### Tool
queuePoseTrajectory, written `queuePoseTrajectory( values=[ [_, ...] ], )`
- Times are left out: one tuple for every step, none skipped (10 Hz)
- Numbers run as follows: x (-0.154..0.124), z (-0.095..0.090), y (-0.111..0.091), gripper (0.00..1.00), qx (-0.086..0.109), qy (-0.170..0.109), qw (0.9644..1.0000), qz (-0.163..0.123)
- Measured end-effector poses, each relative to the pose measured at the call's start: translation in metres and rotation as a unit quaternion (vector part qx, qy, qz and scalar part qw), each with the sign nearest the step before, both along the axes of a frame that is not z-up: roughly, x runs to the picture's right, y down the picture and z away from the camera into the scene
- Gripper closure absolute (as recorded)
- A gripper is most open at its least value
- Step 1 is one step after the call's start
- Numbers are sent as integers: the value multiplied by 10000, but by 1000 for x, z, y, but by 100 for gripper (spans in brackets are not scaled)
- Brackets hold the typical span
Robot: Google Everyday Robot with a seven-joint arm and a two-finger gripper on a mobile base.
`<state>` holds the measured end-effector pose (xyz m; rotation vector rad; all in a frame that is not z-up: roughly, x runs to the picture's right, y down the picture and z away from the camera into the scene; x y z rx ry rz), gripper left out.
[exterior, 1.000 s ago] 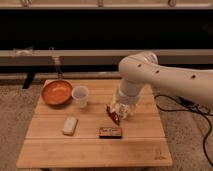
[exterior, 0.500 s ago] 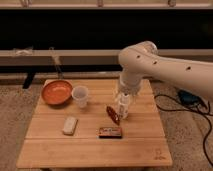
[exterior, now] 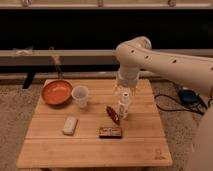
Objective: Place the bottle in the ceramic bowl
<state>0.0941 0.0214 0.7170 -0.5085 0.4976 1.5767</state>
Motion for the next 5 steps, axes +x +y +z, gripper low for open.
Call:
queuePoseTrajectory(
  values=[
    [3,7,-2,35,21,58,10000,-6],
    [6,14,-3,35,14,105,9999,22],
    [9,23,-3,35,-5,161,9999,35],
    [12,28,-1,35,-16,211,9998,41],
    [15,33,1,35,-54,257,9996,72]
  ],
)
